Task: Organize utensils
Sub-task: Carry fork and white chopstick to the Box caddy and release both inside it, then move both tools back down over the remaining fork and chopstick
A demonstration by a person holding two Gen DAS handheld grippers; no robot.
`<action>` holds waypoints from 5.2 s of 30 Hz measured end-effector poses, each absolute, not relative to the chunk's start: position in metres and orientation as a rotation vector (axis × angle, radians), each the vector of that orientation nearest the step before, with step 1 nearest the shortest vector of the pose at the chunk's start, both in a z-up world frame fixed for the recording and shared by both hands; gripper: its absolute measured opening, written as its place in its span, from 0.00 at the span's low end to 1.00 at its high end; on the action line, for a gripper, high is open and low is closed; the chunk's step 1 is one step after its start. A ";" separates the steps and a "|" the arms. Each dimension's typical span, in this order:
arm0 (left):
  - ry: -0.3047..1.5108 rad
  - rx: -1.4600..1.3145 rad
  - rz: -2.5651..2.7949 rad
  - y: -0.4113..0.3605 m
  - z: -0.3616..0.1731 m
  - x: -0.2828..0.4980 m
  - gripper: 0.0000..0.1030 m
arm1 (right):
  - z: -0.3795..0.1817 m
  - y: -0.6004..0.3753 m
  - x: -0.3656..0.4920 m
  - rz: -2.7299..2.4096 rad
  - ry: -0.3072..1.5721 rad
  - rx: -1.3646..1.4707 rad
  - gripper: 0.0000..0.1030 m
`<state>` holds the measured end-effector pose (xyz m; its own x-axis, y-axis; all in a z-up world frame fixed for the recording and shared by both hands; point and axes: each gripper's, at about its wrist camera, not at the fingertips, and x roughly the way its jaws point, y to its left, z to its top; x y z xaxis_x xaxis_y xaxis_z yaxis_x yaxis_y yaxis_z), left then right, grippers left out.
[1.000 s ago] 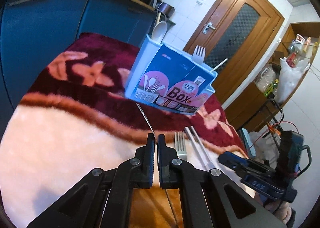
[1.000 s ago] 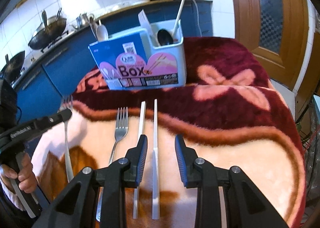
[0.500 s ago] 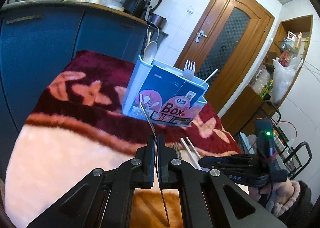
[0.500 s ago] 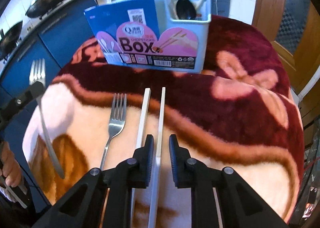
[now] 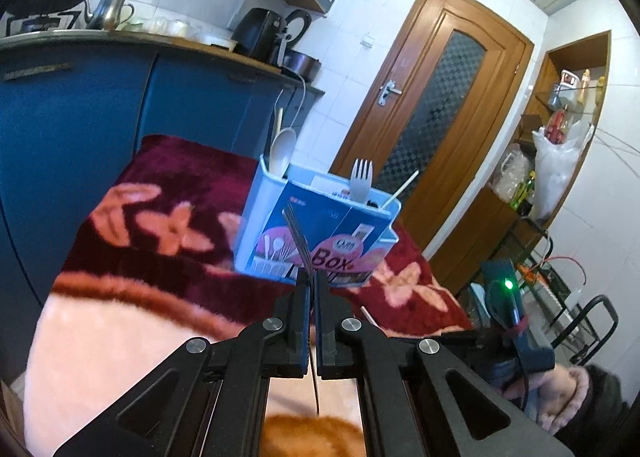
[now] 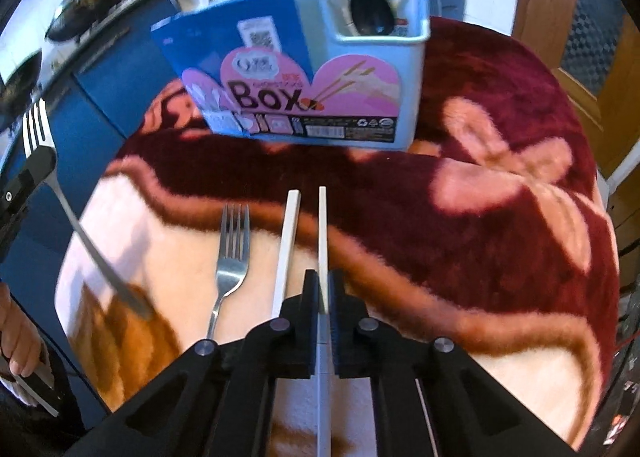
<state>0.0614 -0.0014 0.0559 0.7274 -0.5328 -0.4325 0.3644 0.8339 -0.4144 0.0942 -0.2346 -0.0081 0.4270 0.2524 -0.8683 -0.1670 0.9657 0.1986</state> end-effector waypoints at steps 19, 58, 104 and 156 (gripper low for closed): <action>0.349 -0.226 -0.414 0.000 0.141 0.085 0.01 | 0.042 -0.260 0.016 0.178 0.612 0.244 0.06; 0.460 -0.076 -0.308 -0.050 0.090 0.171 0.01 | 0.094 -0.284 0.026 0.082 0.321 0.214 0.06; 0.536 -0.132 -0.365 -0.037 0.073 0.163 0.20 | 0.083 -0.267 0.152 0.034 0.327 0.179 0.26; 0.832 -0.105 -0.495 -0.070 0.007 0.090 0.32 | 0.036 -0.291 -0.006 -0.003 0.500 0.303 0.39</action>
<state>0.0900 -0.0703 0.0071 0.5675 -0.4609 -0.6823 0.3804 0.8817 -0.2792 -0.0064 -0.2912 0.0358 0.8786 0.0703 -0.4723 0.0768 0.9554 0.2852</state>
